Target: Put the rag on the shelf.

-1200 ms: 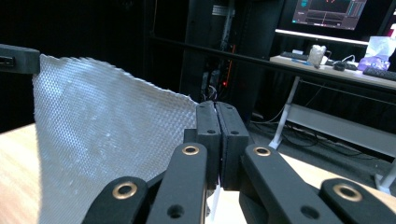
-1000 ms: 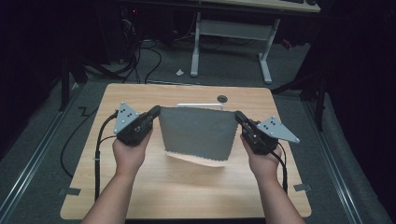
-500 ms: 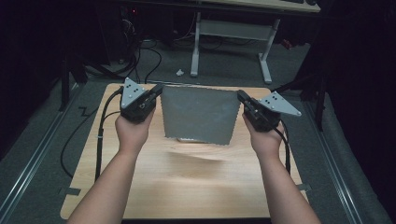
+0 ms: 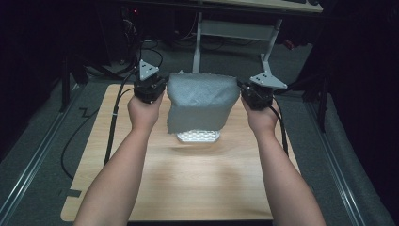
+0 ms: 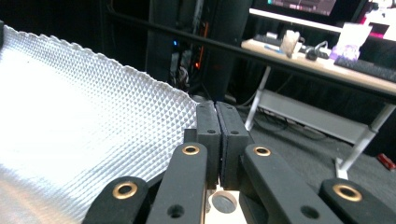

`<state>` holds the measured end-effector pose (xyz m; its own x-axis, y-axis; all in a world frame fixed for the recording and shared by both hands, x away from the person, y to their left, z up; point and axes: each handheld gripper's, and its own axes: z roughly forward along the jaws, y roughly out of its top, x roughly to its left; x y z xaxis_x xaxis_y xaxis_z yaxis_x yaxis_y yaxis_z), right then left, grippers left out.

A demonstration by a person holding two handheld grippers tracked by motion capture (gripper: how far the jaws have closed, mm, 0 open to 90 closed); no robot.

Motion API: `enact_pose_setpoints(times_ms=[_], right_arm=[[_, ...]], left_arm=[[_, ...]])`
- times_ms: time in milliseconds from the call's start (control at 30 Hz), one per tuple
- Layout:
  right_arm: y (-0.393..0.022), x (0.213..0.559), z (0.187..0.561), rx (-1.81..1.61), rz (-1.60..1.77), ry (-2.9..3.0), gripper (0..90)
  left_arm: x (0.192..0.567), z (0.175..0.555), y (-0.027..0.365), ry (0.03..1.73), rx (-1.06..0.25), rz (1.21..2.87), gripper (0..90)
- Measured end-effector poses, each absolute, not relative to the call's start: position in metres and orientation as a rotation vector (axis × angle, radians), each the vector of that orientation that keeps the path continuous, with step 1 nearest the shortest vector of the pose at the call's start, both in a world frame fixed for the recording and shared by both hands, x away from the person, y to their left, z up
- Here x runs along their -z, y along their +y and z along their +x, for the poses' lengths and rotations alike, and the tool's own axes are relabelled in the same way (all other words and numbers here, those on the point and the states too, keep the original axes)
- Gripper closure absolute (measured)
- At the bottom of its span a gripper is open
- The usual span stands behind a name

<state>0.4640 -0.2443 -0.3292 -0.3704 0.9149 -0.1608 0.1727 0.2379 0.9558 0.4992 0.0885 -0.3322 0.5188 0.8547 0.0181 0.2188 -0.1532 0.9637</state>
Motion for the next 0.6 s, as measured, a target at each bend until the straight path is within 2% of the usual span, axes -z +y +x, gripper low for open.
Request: enact_pose_setpoints(times_ms=[200, 600], right_arm=[[-0.246, 0.349, 0.487, -1.078, 1.044, 1.814, 90.0], [-0.240, 0.374, 0.495, -1.077, 1.054, 1.927, 90.0]], left_arm=[[0.356, 0.518, 0.080, 0.954, -0.689, 1.785, 89.9], [0.391, 0.519, 0.097, 1.010, -0.545, 1.831, 89.9]])
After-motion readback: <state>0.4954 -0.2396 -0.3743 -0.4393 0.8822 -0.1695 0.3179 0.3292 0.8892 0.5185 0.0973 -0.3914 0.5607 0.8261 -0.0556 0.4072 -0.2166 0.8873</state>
